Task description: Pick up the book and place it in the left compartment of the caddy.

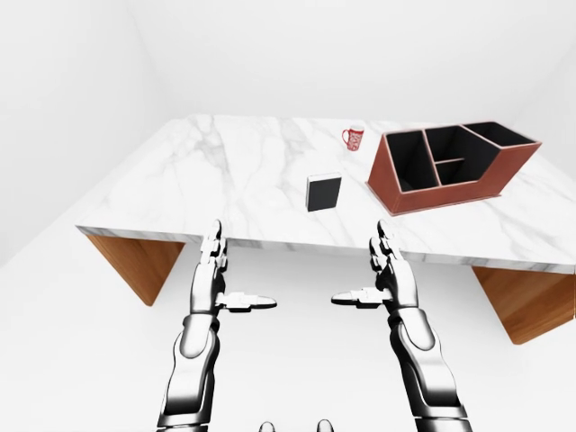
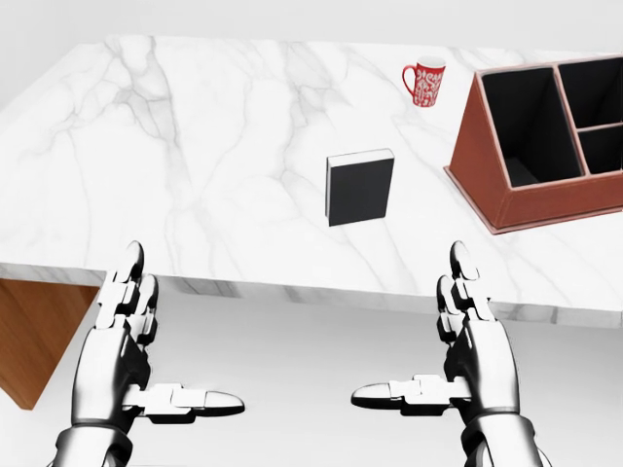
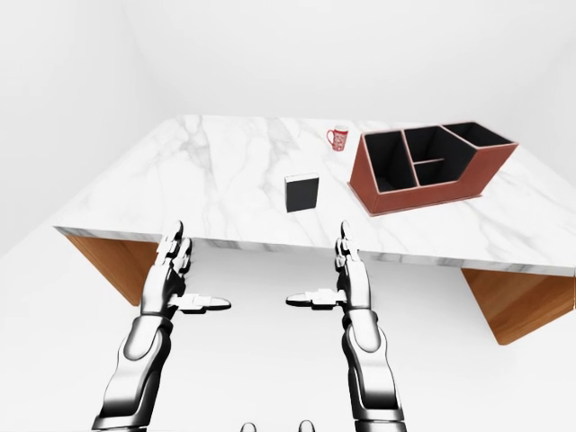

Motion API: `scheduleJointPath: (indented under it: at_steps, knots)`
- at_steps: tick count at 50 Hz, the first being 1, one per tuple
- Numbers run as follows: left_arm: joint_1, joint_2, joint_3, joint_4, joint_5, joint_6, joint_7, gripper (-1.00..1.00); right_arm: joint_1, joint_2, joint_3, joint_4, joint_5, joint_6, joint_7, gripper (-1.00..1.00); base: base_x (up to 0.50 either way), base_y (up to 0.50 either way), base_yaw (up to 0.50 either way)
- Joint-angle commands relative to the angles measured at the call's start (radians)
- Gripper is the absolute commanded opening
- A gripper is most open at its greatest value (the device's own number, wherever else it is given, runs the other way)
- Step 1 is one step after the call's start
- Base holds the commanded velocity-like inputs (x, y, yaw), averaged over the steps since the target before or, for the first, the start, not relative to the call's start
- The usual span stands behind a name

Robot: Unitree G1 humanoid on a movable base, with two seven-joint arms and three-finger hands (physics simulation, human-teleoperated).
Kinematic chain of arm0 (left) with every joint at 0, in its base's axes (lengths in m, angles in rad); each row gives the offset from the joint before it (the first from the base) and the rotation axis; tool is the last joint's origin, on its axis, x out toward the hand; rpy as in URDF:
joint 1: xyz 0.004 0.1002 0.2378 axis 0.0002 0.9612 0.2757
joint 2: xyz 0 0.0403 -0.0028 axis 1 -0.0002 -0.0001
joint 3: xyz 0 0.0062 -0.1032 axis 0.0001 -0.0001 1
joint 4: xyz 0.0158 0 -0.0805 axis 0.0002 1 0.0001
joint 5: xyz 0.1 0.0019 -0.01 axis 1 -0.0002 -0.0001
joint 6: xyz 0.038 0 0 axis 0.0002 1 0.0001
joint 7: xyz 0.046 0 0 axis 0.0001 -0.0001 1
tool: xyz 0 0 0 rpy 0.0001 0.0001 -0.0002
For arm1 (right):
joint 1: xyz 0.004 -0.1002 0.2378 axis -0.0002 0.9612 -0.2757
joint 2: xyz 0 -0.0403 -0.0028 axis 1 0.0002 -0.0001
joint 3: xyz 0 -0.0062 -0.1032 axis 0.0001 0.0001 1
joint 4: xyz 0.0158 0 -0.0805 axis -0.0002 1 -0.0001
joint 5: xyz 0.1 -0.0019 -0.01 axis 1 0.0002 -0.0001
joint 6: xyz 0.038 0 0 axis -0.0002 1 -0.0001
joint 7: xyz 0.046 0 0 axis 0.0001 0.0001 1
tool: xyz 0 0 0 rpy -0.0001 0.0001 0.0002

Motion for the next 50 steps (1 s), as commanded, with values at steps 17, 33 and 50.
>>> scheduleJointPath:
  at_steps: [17, 33, 50]
  knots:
    - [-0.001, 0.000, -0.003, 0.008, 0.009, -0.009, -0.002, 1.00, -0.003, 0.001, 0.000, 0.008, 0.004, -0.005, -0.002, 1.00, 0.00, 0.00, 0.28]
    - [0.005, 0.000, -0.006, 0.008, 0.017, -0.017, -0.003, 1.00, 0.004, 0.001, 0.003, -0.015, 0.005, 0.011, -0.001, 1.00, 0.00, 0.00, 0.28]
    - [0.006, 0.000, -0.008, 0.006, 0.023, -0.015, -0.003, 1.00, 0.000, 0.002, -0.002, -0.001, 0.007, 0.012, -0.007, 1.00, 0.00, 0.00, 0.16]
